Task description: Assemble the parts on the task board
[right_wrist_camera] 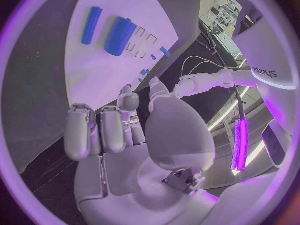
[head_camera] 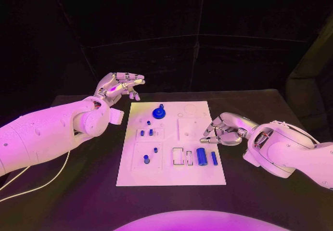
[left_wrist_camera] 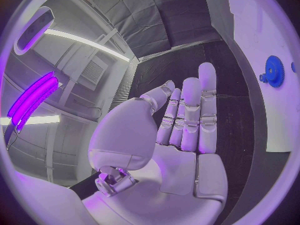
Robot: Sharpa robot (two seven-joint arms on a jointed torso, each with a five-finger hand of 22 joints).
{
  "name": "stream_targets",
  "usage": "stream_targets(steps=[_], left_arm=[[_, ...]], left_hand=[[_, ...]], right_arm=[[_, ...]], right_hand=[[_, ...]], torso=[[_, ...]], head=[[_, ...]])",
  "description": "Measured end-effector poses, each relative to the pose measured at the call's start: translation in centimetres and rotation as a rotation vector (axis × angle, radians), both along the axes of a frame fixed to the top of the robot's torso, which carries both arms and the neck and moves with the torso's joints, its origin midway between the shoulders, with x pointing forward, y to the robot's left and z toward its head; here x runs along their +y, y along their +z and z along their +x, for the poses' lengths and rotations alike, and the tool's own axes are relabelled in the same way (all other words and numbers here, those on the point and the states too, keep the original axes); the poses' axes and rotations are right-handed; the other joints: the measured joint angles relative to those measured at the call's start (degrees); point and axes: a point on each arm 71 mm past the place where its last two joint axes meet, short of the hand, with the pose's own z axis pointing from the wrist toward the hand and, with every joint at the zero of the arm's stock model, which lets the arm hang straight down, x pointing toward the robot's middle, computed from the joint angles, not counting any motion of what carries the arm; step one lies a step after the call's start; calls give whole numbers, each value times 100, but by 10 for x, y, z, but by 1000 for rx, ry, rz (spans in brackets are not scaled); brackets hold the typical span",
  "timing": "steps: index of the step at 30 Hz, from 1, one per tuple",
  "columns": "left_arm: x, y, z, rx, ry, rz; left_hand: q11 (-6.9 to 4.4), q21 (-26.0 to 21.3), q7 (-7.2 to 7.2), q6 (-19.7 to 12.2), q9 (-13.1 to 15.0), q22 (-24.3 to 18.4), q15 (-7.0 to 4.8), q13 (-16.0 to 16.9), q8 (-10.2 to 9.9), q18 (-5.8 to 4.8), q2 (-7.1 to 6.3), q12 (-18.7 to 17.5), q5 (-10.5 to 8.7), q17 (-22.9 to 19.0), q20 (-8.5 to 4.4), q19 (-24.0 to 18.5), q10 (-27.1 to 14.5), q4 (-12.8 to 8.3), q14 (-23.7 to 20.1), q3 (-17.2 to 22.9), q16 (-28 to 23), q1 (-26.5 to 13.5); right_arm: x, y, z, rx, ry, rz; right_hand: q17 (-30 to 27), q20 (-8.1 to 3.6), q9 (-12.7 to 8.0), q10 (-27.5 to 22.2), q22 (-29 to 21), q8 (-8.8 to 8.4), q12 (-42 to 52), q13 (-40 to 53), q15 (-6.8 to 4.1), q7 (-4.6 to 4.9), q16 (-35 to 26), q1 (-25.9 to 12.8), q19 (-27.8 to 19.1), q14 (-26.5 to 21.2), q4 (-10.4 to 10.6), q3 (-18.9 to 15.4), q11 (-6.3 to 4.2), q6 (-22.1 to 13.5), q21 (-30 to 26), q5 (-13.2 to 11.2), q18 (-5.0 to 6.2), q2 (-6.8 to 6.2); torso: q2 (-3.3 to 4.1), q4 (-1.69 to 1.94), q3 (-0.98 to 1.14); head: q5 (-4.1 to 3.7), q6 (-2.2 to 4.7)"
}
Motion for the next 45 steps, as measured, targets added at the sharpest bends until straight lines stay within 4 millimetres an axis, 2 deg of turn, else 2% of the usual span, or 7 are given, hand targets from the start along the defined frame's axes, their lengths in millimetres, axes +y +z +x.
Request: stream_targets(steps=[4,9,16,34,37,39,45], left_arm=[[1,0,0,0,1,0],[1,0,0,1,0,1],[2,-1,0,1,2,2],[3,-1,-1,3,1,2],[3,-1,-1,3,1,2],[4,-1,-1,3,2,3],[4,-1,-1,3,1,2]], left_hand=[[0,0,0,0,0,0,0,0,0,1,0,0,0,0,0,0,0,0,0,0,0,0],[0,-22,0,0,0,0,0,0,0,0,0,24,0,-5,0,0,0,0,0,0,0,0],[0,-22,0,0,0,1,0,0,0,0,0,24,0,-5,0,0,0,0,0,0,0,0],[0,-22,0,0,0,2,0,0,0,0,0,24,0,-4,0,0,0,0,0,0,0,0],[0,-22,0,0,0,2,0,0,0,0,0,24,0,-4,0,0,0,0,0,0,0,0],[0,-22,0,0,0,2,0,0,0,0,0,24,0,-4,0,0,0,0,0,0,0,0],[0,-22,0,0,0,2,0,0,0,0,0,24,0,-4,0,0,0,0,0,0,0,0]], right_arm=[[-2,-8,-3,28,-28,-55],[-1,-15,-6,36,-46,-131],[2,-21,-6,34,-51,-209],[23,-50,-13,95,-12,-288],[26,-51,-13,93,-9,-290],[27,-52,-13,91,-7,-292],[30,-53,-11,84,-6,-296]], right_hand=[[236,-15,144,72,0,228,682,868,-20,-27,137,-82,75,-20,381,-312,-27,-27,77,-23,-90,-61],[373,-19,258,99,-1,367,906,1186,-20,-47,191,-181,118,-20,389,-459,-38,-7,144,-51,-88,-102],[496,-27,368,180,-1,492,1108,1476,-40,-67,260,-294,167,0,389,-491,-79,-27,189,-51,-87,-64],[837,-47,527,355,-2,610,1440,1931,-39,-125,419,-467,186,0,395,-528,-89,-43,280,-47,-86,-54],[854,-47,560,355,-2,656,1463,1966,-40,-130,443,-467,186,0,395,-528,-89,-52,280,15,-177,-54],[864,-47,619,355,-2,694,1463,2003,-39,-119,443,-430,186,0,395,-528,-88,-81,280,174,-177,-17],[898,-47,679,355,-2,780,1498,2090,-39,-134,466,-297,186,0,380,-513,-88,-124,303,381,-176,116]], torso=[[-4,-19,5],[-4,-15,5],[-1,-4,-3],[2,-4,-4],[2,-3,-4],[2,-3,-4],[2,-1,-4]], head=[[-34,2],[-66,-5],[-75,-31],[-55,-64],[-51,-66],[-48,-69],[-43,-76]])
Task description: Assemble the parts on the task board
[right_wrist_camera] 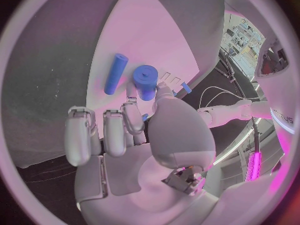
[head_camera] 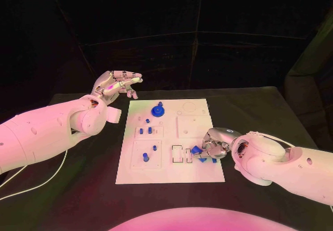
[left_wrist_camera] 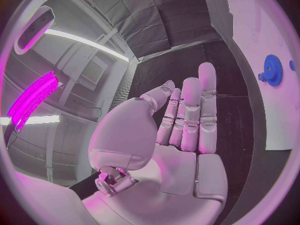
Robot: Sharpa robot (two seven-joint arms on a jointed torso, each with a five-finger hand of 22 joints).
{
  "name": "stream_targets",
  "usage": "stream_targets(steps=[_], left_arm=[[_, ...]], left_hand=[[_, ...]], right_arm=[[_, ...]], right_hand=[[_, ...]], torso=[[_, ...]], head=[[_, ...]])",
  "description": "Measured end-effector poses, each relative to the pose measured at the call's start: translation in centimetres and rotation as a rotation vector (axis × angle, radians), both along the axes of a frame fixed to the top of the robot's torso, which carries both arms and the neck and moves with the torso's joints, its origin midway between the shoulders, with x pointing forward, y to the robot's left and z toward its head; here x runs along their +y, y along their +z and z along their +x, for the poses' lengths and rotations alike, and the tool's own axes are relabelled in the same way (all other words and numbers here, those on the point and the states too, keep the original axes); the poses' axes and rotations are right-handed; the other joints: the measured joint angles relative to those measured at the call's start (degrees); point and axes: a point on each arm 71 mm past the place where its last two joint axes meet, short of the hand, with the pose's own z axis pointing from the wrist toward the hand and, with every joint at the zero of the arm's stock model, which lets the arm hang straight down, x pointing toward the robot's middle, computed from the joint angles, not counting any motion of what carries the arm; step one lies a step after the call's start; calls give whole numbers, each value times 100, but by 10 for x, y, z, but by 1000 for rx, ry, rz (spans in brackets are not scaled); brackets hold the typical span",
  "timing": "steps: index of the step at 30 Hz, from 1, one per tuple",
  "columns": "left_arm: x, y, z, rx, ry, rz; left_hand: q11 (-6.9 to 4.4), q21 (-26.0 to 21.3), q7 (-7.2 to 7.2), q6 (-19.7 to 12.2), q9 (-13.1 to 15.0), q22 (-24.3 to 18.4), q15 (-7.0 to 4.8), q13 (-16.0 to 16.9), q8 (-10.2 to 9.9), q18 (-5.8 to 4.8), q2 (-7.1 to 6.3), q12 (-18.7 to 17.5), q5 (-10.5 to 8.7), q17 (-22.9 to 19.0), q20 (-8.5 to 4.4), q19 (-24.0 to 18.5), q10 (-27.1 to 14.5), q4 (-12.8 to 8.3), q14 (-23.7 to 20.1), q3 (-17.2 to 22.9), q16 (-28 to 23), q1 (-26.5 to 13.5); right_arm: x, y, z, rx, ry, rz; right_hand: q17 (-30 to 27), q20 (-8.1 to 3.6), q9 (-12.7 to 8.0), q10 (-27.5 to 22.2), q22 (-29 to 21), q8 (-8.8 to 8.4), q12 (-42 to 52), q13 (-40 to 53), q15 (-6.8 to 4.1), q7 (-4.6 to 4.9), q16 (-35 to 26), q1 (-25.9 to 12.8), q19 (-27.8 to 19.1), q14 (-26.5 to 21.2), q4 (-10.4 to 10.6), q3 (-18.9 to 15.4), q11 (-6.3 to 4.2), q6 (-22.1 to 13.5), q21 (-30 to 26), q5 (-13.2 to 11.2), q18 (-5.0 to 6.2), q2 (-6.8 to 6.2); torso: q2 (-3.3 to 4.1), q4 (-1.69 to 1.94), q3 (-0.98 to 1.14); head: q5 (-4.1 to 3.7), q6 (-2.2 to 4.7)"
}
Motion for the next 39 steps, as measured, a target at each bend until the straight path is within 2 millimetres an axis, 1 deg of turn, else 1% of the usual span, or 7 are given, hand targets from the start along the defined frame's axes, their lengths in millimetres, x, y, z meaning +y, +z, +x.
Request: stream_targets(steps=[3,10,14,17,23,34,39], left_arm=[[0,0,0,0,0,0],[1,0,0,0,1,0],[1,0,0,0,1,0],[1,0,0,0,1,0],[1,0,0,0,0,0],[1,0,0,0,0,0],[0,0,0,0,-1,0]], left_hand=[[0,0,0,0,0,0,0,0,0,0,0,0,0,0,0,0,0,0,0,0,0,0],[0,0,0,0,0,0,0,0,0,0,0,0,0,0,0,0,0,0,0,0,0,0],[0,0,0,0,0,0,0,0,0,0,0,0,0,0,0,0,0,0,0,0,0,0],[0,0,0,0,0,-6,0,0,0,0,0,0,0,-7,0,0,0,-16,0,-17,0,0],[0,0,0,0,0,-9,0,0,0,0,0,0,0,-8,0,0,0,-16,0,-17,0,0],[0,0,0,0,0,-9,0,0,0,0,0,0,0,-8,0,0,0,-16,0,-17,0,0],[0,0,0,0,0,-8,0,0,0,0,0,0,0,-8,0,0,0,-16,0,-17,0,0]], right_arm=[[1,0,0,-2,0,-1],[3,0,-2,-11,1,6],[1,1,-6,-12,-11,24],[0,1,-8,-11,-25,46],[4,8,-14,-27,-48,117],[21,13,-17,-23,-59,216],[33,11,-15,-4,-50,233]], right_hand=[[21,0,55,23,0,9,28,69,0,-1,0,152,0,0,-30,30,19,-2,0,274,0,136],[63,0,122,76,0,46,119,213,-22,31,36,483,0,-18,-109,109,-8,-66,30,976,1,235],[63,-21,169,166,-1,78,250,354,-41,-53,49,582,21,1,-110,109,-43,-22,62,1280,0,293],[63,-20,170,174,-1,79,273,401,-41,-60,58,629,20,1,-110,110,-52,-29,62,1327,1,340],[63,-20,230,196,-1,112,300,405,-61,-64,86,634,20,-20,-110,109,-73,26,85,1365,1,344],[62,-20,254,214,-1,112,316,414,-81,-61,86,637,20,0,-62,61,-92,28,85,1392,1,356],[62,-20,270,215,-1,111,284,419,-80,-80,86,531,20,0,-31,31,-92,53,85,1330,1,461]], torso=[[0,2,-1],[0,2,-1],[0,2,-1],[-2,2,-1],[-3,2,-1],[2,8,-7],[4,11,-8]], head=[[4,1],[16,3],[23,6],[21,9],[24,16],[97,25],[120,15]])
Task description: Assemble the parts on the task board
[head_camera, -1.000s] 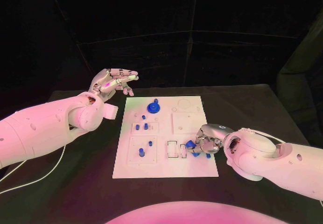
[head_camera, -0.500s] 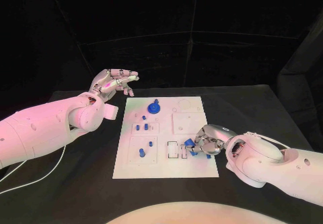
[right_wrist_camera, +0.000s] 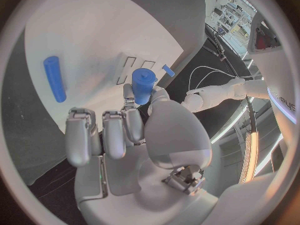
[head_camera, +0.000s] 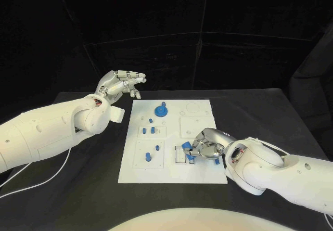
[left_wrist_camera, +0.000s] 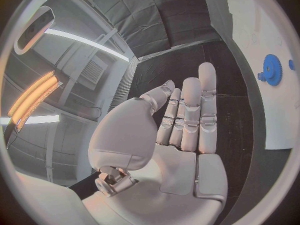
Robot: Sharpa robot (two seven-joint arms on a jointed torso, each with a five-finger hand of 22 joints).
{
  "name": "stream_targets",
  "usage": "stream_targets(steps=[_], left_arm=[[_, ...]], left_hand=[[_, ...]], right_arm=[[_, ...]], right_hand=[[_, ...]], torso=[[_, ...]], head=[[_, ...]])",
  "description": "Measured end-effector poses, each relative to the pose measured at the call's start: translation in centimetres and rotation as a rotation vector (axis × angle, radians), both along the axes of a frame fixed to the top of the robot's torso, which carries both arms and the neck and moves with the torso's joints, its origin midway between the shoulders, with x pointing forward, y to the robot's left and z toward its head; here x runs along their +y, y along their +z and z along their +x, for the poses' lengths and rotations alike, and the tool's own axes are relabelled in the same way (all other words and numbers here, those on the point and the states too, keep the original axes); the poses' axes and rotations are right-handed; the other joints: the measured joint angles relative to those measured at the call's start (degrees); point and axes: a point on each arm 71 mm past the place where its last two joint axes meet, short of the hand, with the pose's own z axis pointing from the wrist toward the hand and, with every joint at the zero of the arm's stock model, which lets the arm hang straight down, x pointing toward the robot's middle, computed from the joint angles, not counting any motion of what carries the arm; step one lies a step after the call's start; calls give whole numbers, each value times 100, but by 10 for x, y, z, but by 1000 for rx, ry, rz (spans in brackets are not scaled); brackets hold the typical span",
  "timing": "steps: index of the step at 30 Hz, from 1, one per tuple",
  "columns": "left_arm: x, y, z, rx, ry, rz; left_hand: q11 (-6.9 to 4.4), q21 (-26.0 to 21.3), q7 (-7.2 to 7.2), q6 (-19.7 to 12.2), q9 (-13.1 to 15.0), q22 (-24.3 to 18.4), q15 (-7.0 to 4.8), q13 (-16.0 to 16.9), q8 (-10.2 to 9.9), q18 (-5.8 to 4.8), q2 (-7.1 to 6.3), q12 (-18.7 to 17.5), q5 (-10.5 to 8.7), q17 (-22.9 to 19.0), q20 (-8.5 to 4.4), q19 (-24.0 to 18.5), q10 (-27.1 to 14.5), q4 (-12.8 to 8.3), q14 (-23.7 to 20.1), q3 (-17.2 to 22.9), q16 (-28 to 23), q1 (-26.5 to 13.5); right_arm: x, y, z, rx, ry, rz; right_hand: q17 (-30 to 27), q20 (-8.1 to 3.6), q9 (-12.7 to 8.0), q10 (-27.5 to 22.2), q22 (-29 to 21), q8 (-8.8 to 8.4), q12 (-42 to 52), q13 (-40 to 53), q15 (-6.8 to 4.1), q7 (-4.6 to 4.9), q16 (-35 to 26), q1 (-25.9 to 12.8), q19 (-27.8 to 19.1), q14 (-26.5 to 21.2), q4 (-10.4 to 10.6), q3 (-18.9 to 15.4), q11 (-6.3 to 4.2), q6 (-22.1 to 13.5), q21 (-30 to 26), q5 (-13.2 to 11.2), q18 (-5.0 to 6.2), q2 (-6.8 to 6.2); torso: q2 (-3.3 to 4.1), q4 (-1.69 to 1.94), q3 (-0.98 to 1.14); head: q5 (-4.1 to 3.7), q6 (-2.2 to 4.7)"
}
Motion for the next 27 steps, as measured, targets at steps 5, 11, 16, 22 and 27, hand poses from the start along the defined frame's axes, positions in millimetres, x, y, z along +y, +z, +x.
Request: stream_targets(steps=[5,11,16,22,27], left_arm=[[-1,0,0,0,-2,-1],[-3,0,0,0,-6,-2],[-4,0,0,0,-6,-2],[-4,0,0,0,-7,-3],[-4,0,0,0,-7,-3]], left_hand=[[0,0,0,0,0,0,0,0,0,0,0,0,0,0,0,0,0,0,0,0,0,0],[0,0,0,0,0,0,0,0,0,0,0,0,0,-5,0,0,0,0,0,0,0,0],[0,0,0,0,0,0,0,0,0,0,0,0,0,-5,0,0,0,0,0,0,0,0],[0,0,0,0,0,0,0,0,0,0,0,0,0,-5,0,0,0,0,0,0,0,0],[0,0,0,0,0,0,0,0,0,0,0,0,0,-5,0,0,0,0,0,0,0,0]], right_arm=[[13,-3,1,24,10,4],[20,-6,3,48,3,-4],[23,-7,4,60,-7,-12],[22,-9,5,61,-23,-26],[21,-9,6,51,-30,-39]], right_hand=[[0,0,32,0,0,0,-95,-7,0,-17,0,-85,0,0,25,-25,0,24,0,-66,0,84],[-1,-3,77,0,0,-1,-168,-94,1,-16,-21,-155,2,0,23,-70,0,63,0,-144,0,148],[-1,-21,142,-1,0,0,-202,-99,1,-39,-21,-297,21,0,24,-168,0,87,0,-470,0,183],[-26,-21,250,10,0,30,-291,-98,0,-80,-75,-864,21,-1,-8,-563,-11,126,0,-2193,0,282],[-85,-21,304,-44,0,30,-402,-140,0,-57,-117,-1153,21,-1,37,-797,0,103,0,-2712,1,139]], torso=[[1,0,0],[4,-1,2],[3,-7,6],[0,-14,7],[-3,-16,8]], head=[[18,-7],[40,-12],[55,-16],[63,-16],[63,-12]])
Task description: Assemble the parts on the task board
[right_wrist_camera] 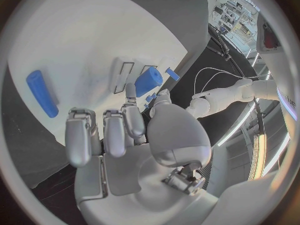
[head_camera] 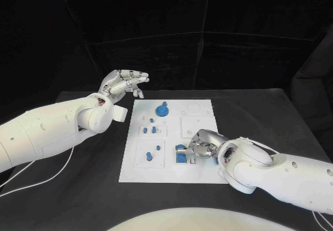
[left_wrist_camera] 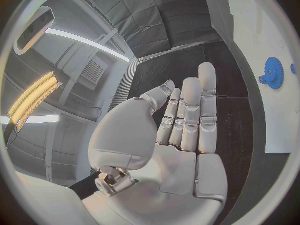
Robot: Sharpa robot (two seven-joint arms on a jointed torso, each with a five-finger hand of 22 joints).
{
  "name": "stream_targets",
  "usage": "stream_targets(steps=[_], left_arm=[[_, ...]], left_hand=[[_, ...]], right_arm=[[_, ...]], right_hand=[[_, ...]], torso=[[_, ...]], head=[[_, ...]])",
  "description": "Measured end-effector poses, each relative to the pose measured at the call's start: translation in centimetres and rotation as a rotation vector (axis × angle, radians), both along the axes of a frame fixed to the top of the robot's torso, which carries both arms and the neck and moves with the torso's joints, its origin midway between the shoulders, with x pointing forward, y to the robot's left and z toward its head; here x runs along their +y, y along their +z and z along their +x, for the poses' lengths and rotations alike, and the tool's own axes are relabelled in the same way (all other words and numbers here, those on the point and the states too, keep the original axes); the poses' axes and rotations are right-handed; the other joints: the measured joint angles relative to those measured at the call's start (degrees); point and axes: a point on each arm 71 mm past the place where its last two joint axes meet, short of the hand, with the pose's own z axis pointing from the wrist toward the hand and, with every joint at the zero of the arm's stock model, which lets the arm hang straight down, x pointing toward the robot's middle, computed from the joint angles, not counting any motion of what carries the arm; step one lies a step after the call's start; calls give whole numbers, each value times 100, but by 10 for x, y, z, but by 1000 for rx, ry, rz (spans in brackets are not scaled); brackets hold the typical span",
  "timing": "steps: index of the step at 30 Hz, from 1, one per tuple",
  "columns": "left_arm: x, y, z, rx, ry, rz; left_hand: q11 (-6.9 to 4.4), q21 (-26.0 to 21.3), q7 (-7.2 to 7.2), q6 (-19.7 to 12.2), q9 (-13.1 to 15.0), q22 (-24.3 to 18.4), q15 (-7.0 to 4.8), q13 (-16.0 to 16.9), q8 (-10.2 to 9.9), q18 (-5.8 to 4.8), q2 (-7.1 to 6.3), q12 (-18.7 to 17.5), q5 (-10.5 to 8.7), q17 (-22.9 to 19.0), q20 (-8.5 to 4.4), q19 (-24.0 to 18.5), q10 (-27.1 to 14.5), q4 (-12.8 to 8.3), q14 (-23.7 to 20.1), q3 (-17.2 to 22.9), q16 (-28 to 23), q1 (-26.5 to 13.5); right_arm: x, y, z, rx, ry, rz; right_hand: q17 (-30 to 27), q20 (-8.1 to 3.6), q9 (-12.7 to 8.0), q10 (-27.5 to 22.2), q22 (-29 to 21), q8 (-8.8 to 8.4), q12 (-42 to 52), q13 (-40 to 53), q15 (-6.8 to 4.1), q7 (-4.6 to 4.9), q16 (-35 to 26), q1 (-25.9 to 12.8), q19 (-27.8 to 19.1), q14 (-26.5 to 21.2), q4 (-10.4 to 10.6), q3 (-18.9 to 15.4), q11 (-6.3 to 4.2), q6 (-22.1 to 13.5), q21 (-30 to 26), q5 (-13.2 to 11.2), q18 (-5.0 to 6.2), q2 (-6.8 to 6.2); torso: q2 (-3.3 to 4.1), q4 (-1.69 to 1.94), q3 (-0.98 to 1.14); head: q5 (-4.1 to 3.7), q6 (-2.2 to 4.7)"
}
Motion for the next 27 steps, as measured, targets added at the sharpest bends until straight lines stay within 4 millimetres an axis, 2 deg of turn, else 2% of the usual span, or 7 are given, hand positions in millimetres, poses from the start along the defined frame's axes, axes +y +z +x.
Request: stream_targets(steps=[6,9,12,14,19,23,27], left_arm=[[0,0,0,0,1,0],[0,0,0,0,1,0],[1,0,0,0,1,0],[1,0,0,0,1,0],[1,0,0,0,1,1],[1,0,0,0,1,1],[1,0,0,0,2,1]], left_hand=[[0,0,0,0,0,0,0,0,0,0,0,0,0,0,0,0,0,0,0,0,0,0],[0,0,0,0,0,0,0,0,0,0,0,0,0,0,0,0,0,0,0,0,0,0],[0,0,0,0,0,0,0,0,0,0,0,0,0,0,0,0,0,0,0,0,0,0],[0,0,0,0,0,0,0,0,0,0,0,0,0,0,0,0,0,0,0,0,0,0],[0,0,0,0,0,0,0,0,0,0,0,0,0,1,0,0,0,0,0,0,0,0],[0,0,0,0,0,-7,0,0,23,0,0,0,0,-6,0,0,0,0,0,0,0,0],[0,0,0,0,0,-7,0,0,23,0,0,0,0,-6,0,0,0,0,0,0,0,0]], right_arm=[[-1,1,0,-15,1,-12],[0,1,0,-21,5,-15],[1,2,-1,-25,11,-16],[1,3,-1,-28,17,-16],[3,4,-3,-32,36,-15],[0,4,-3,-37,40,-19],[-5,5,-3,-44,38,-23]], right_hand=[[-29,0,38,-20,0,-21,-111,-66,0,0,-23,-171,0,0,8,-21,-20,0,0,0,0,-171],[-29,0,52,-40,0,-21,-111,-75,0,0,-23,-181,0,0,-10,-3,0,0,0,0,0,-182],[-28,0,90,-40,0,-21,-135,-69,0,0,-23,193,0,0,-108,181,0,0,0,27,0,-242],[-28,0,115,-40,0,-21,-135,-58,0,0,-23,491,0,0,-202,270,0,0,-4,147,0,-268],[-22,0,171,-40,0,-21,-165,-39,0,0,-22,989,0,0,-437,344,0,0,-23,265,0,-317],[-19,0,192,-40,0,-21,-165,-26,0,0,-22,1079,0,0,-461,350,0,0,-23,371,1,-242],[-4,0,208,-41,0,-47,-165,-4,1,0,-22,1158,0,0,-514,326,1,0,-23,465,0,-252]], torso=[[0,-2,2],[0,-2,3],[0,-2,3],[0,-3,4],[0,-7,6],[0,-7,5],[-4,-13,6]], head=[[1,2],[1,2],[-3,-2],[-4,-5],[-6,-9],[-24,-3],[-36,9]])
